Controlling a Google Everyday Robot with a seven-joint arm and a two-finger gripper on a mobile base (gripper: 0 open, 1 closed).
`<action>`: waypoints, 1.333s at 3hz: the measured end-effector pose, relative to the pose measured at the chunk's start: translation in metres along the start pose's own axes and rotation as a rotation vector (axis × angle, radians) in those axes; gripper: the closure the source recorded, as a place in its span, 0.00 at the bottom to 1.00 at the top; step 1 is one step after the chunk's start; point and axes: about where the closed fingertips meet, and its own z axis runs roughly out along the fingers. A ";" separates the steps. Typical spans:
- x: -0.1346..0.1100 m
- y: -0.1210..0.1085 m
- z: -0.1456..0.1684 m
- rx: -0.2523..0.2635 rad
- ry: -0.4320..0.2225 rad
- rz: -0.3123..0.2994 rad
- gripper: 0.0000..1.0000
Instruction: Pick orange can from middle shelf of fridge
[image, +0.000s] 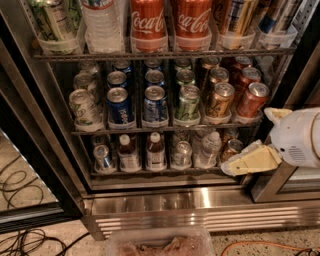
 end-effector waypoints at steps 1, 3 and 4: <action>0.000 -0.001 0.010 0.050 -0.034 0.101 0.00; -0.009 -0.012 0.021 0.092 -0.069 0.179 0.00; -0.006 -0.012 0.027 0.112 -0.097 0.166 0.14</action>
Offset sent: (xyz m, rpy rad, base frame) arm 0.0291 0.0058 -0.0106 0.1986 -0.0562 -0.2465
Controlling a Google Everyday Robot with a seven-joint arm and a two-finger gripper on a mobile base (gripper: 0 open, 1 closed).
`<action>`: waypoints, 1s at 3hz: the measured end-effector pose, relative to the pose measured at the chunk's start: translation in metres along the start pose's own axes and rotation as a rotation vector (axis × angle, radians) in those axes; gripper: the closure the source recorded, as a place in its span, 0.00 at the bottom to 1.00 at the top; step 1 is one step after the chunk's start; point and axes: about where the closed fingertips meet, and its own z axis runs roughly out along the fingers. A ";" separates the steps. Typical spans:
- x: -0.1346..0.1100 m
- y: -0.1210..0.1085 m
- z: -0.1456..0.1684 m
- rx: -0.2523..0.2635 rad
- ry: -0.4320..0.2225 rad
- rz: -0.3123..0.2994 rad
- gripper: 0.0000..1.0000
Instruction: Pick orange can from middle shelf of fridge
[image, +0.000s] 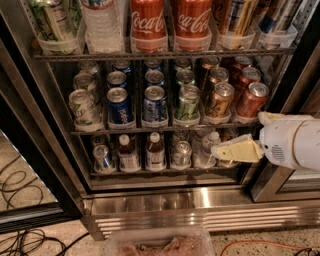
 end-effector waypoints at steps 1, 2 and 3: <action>0.023 -0.005 0.023 0.049 -0.093 0.064 0.37; 0.044 -0.036 0.037 0.141 -0.203 0.159 0.48; 0.085 -0.068 0.041 0.264 -0.260 0.138 0.48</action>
Offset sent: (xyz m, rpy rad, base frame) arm 0.0300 0.0114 -0.0507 0.1365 -0.4343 -0.0798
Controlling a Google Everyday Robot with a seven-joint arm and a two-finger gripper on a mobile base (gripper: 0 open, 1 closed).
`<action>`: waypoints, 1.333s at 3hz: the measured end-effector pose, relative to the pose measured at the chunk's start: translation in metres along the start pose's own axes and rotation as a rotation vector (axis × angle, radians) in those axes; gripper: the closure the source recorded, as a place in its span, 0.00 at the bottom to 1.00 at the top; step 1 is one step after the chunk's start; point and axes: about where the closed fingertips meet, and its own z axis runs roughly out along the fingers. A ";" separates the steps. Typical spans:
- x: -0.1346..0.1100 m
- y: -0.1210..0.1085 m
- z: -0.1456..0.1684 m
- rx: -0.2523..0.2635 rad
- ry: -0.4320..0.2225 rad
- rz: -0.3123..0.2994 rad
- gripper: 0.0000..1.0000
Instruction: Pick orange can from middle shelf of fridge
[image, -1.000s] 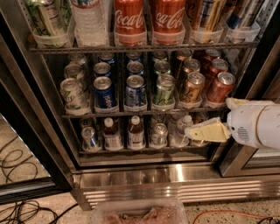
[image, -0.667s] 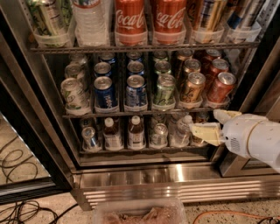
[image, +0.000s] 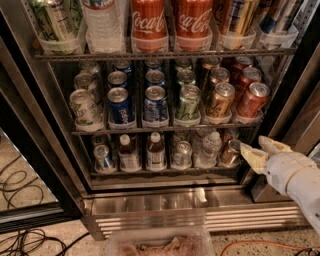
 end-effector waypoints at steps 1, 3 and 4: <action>0.005 0.012 -0.004 0.023 -0.069 -0.096 0.29; -0.029 0.041 0.003 -0.023 -0.127 -0.114 0.00; -0.023 0.037 0.002 0.020 -0.127 -0.087 0.00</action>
Offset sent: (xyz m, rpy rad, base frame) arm -0.0086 0.0020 -0.0074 -0.0650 -0.0744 0.0073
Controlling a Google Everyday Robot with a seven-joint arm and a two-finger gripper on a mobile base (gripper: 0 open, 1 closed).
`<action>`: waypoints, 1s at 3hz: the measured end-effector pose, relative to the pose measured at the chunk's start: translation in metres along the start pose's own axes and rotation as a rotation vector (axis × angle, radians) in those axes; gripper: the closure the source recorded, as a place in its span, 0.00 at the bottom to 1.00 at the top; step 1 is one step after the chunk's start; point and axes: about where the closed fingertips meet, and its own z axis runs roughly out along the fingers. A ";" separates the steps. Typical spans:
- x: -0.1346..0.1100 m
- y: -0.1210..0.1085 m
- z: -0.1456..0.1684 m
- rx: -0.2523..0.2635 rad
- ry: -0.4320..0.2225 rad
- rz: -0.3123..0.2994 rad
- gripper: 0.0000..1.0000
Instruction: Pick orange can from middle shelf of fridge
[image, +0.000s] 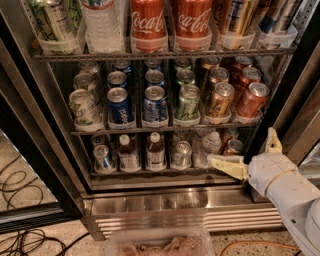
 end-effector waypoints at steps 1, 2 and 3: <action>-0.004 -0.004 0.004 0.056 -0.038 0.021 0.18; -0.017 -0.006 0.015 0.093 -0.102 0.021 0.35; -0.029 -0.004 0.026 0.107 -0.155 0.007 0.33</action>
Offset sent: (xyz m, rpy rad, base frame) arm 0.0301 0.0065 0.0277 0.0591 -0.1984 -0.0962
